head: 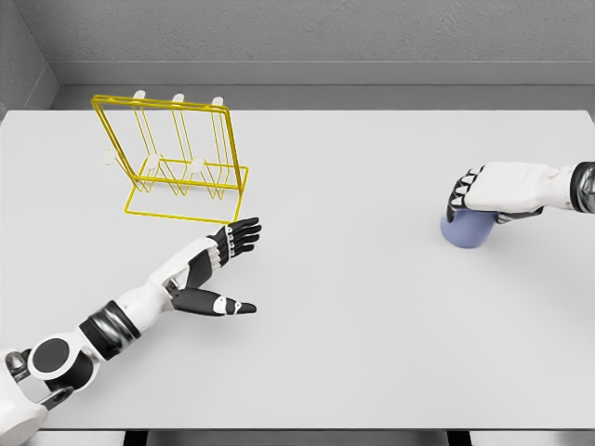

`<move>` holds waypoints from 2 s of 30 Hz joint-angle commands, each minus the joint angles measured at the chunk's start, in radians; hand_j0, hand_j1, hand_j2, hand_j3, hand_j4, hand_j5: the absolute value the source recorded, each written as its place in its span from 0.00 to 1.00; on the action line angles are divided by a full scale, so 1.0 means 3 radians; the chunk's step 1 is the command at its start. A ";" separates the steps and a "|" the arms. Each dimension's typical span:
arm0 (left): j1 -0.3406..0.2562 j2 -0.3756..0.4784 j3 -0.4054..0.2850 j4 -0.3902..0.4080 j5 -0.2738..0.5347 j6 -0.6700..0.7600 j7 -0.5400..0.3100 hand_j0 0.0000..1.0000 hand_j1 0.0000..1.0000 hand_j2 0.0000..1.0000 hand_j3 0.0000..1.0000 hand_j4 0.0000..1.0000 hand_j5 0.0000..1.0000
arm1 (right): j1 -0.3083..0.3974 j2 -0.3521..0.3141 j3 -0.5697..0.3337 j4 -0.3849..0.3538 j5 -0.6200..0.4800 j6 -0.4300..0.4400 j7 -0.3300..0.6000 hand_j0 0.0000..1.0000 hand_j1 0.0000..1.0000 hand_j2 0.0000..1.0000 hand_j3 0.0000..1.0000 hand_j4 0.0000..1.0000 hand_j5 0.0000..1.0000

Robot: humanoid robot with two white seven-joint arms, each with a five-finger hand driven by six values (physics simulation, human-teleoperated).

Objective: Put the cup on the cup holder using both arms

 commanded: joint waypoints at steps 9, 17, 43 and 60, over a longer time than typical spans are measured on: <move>0.0000 -0.0025 0.0004 0.0043 0.0007 0.0000 -0.0001 1.00 1.00 1.00 1.00 1.00 1.00 | 0.0000 -0.0152 -0.0179 -0.0378 -0.0007 -0.0006 -0.0002 0.59 0.59 0.59 0.59 0.59 0.59; 0.0000 -0.0031 0.0004 0.0048 0.0002 0.0000 -0.0001 1.00 1.00 1.00 1.00 1.00 1.00 | 0.0031 -0.0157 -0.0164 -0.0992 0.0024 -0.0006 -0.0002 0.57 0.57 0.57 0.57 0.57 0.57; -0.0010 -0.0041 0.0004 0.0048 0.0007 -0.0005 -0.0001 1.00 1.00 1.00 1.00 1.00 1.00 | 0.0046 0.0538 -0.0016 -0.1002 -0.0017 -0.0006 -0.0002 0.58 0.58 0.58 0.58 0.58 0.58; -0.0010 -0.0041 0.0009 0.0053 0.0007 0.0000 -0.0001 1.00 1.00 1.00 1.00 1.00 1.00 | 0.0061 0.0891 0.0127 -0.1002 -0.0022 -0.0006 -0.0002 0.58 0.58 0.58 0.58 0.58 0.58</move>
